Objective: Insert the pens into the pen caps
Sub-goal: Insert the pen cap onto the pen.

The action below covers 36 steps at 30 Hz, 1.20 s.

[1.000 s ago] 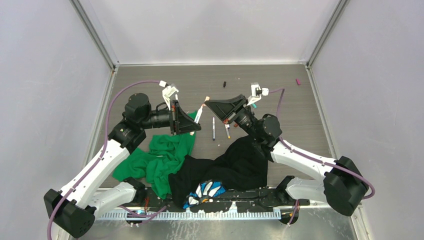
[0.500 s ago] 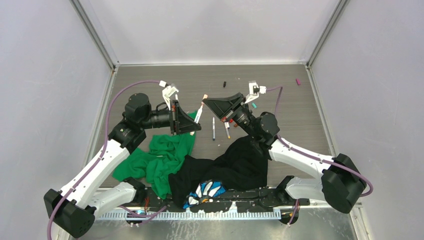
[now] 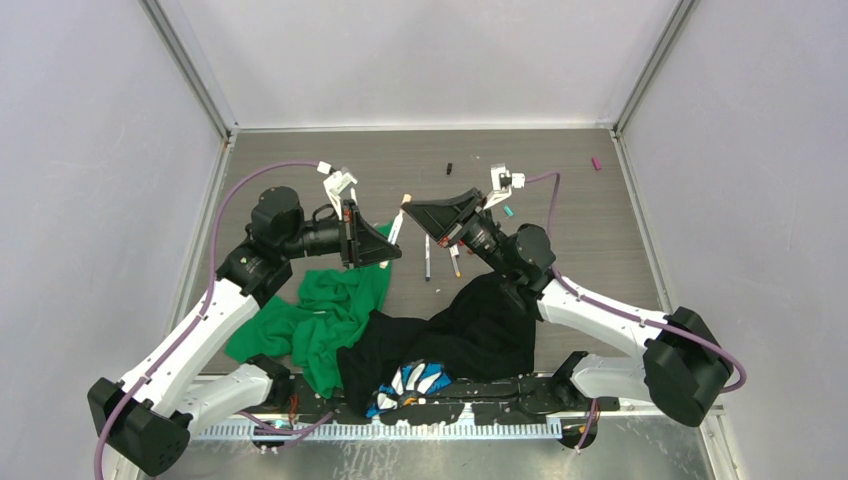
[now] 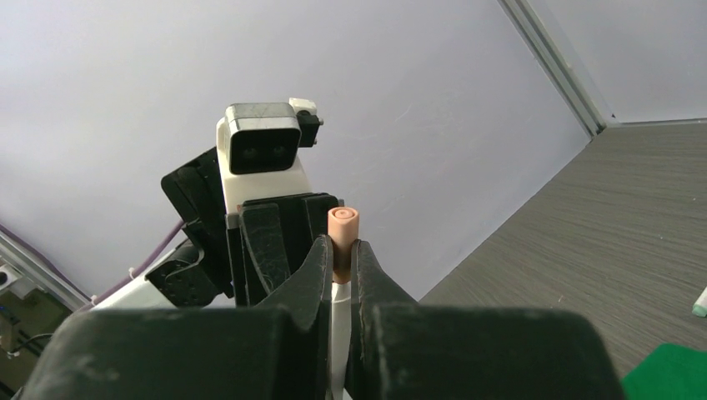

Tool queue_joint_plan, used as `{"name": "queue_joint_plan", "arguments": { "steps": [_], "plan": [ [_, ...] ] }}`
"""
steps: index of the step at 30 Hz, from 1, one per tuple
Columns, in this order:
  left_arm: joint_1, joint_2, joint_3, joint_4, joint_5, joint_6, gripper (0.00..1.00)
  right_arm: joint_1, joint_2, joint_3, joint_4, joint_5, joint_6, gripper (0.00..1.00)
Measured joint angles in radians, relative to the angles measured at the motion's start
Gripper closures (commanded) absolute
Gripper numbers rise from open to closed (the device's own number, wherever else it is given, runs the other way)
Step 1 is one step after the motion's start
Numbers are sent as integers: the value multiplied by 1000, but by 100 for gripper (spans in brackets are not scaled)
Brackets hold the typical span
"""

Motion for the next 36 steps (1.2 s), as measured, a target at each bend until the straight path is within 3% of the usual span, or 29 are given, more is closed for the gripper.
{"name": "queue_joint_plan", "arguments": {
  "steps": [10, 22, 36],
  "plan": [
    [-1, -1, 0, -43, -46, 15, 100, 26, -2, 0, -69, 5, -36, 100],
    [-10, -34, 0, -166, -137, 64, 100, 124, -11, 24, -201, 146, -102, 100],
    [-10, -81, -4, -241, -112, 124, 100, 131, -13, -4, -165, 68, -84, 98]
  ]
}}
